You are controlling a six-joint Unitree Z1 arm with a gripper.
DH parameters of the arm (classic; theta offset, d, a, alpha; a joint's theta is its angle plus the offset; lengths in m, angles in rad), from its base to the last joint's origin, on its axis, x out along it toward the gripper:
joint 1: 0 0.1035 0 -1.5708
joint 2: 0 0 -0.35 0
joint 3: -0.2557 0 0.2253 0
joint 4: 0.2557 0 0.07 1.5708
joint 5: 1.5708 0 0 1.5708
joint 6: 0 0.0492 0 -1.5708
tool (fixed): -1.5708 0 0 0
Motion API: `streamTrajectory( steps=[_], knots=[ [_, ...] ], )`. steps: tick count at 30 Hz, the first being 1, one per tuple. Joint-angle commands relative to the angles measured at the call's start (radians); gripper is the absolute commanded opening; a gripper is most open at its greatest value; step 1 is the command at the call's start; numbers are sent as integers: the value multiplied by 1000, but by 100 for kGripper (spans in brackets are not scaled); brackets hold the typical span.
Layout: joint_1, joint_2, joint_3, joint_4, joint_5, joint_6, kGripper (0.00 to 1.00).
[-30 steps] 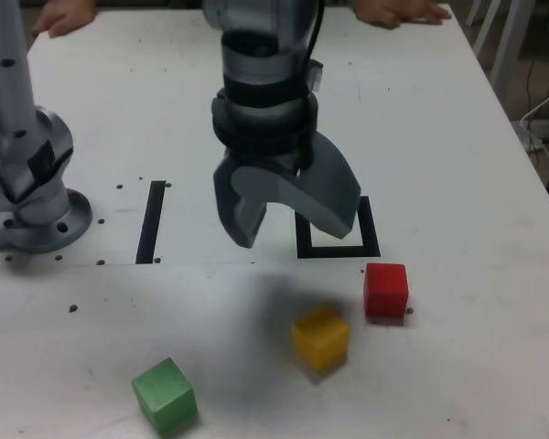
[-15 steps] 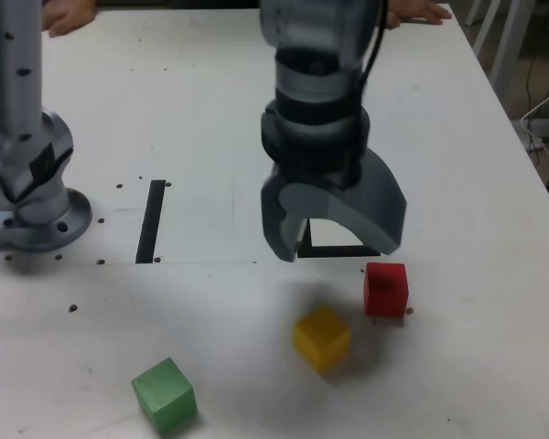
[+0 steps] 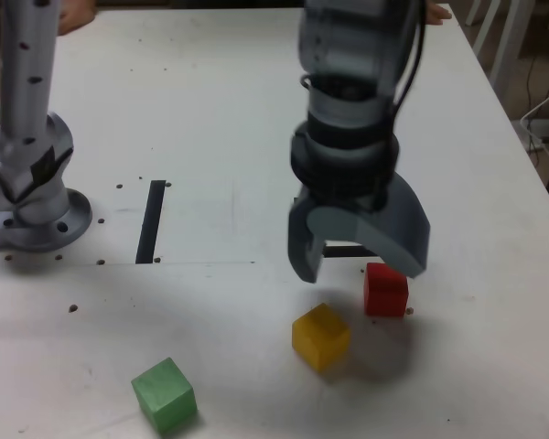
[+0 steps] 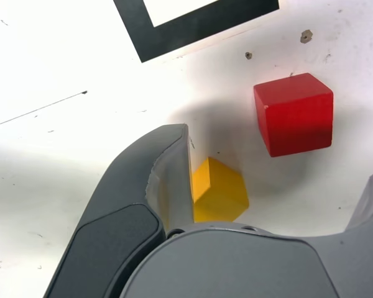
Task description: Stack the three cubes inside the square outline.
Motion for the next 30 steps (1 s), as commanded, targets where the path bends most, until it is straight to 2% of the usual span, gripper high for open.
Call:
streamTrajectory(
  steps=[1, 10, 17, 30],
  knots=[
    [-1, 28, -16, 0, 0, 1, 99],
    [-1, 112, -84, 7, 13, 15, 99],
    [0, 141, -101, 14, 12, 21, 98],
    [21, 165, -143, 74, 10, 29, 85]
  ],
)
